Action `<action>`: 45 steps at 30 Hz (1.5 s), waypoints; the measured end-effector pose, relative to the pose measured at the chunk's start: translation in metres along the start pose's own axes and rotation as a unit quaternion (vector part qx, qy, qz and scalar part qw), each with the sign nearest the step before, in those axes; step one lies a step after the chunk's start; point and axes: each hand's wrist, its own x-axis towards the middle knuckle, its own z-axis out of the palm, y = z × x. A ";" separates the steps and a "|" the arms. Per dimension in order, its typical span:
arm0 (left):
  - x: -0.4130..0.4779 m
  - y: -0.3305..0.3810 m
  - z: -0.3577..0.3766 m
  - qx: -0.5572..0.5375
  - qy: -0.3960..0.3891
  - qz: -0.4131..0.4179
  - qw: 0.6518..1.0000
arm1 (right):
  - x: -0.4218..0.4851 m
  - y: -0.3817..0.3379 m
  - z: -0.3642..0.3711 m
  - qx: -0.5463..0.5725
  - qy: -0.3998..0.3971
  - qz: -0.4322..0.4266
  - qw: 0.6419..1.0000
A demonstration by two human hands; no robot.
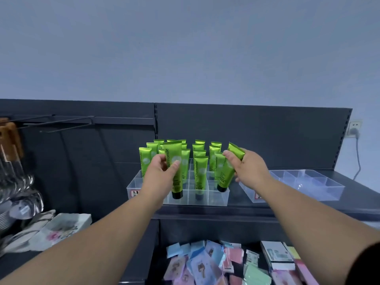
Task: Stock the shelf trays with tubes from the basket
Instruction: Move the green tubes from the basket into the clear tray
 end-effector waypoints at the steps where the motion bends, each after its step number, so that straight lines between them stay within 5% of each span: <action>1: 0.008 0.000 0.003 0.003 0.003 0.004 1.000 | 0.008 0.002 -0.002 0.023 -0.005 0.000 1.000; 9: 0.052 -0.007 0.021 0.050 0.005 -0.003 0.999 | 0.068 0.039 0.007 0.053 -0.099 0.018 0.994; 18: 0.069 -0.031 0.025 0.172 -0.053 -0.063 0.982 | 0.083 0.054 0.028 -0.045 -0.213 -0.024 0.976; 31: 0.094 -0.043 0.017 0.169 -0.178 -0.067 0.967 | 0.089 0.042 0.027 -0.129 -0.217 -0.014 0.967; 45: 0.095 -0.038 0.010 0.140 -0.205 -0.018 0.968 | 0.075 0.036 0.022 -0.156 -0.155 0.017 0.975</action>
